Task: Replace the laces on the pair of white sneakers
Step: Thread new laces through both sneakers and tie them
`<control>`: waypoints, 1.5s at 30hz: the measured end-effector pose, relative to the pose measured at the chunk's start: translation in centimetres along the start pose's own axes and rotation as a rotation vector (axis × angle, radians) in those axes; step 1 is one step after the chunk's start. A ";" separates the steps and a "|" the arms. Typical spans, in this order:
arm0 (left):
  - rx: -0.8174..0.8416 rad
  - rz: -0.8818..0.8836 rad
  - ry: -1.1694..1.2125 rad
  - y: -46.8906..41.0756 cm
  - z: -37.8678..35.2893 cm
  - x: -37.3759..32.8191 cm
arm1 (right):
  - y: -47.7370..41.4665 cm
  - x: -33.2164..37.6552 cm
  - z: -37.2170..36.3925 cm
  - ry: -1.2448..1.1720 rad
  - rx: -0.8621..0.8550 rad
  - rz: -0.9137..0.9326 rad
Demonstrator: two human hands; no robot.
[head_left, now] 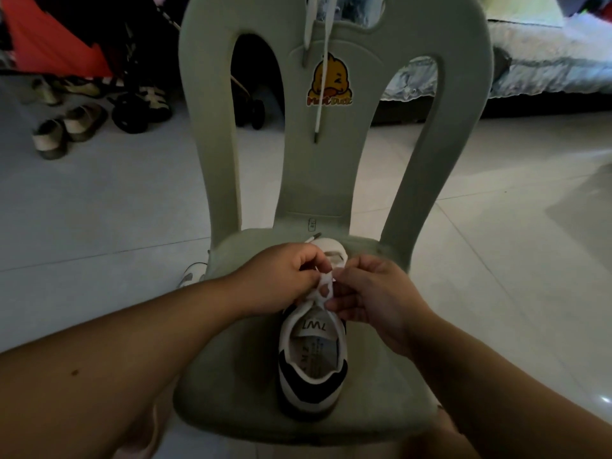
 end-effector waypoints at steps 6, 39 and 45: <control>0.024 0.055 0.111 0.0 -0.3 0.2 | 0.0 0.0 0.2 0.010 -0.006 0.028; -0.176 -0.283 -0.395 2.3 -0.2 -0.9 | -0.8 1.1 0.1 0.266 -0.070 -0.067; -0.129 -0.184 -0.348 2.6 0.7 -0.3 | -1.0 1.7 0.9 0.032 -0.213 0.052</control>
Point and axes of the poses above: each hand's wrist, its own y-axis away from the middle knuckle, its own z-axis out of the back of the hand, x = y × z, the point moved 4 cm from there along -y, towards the middle knuckle, and after that the axes turned 6 degrees about -y, right-handed, at the moved point
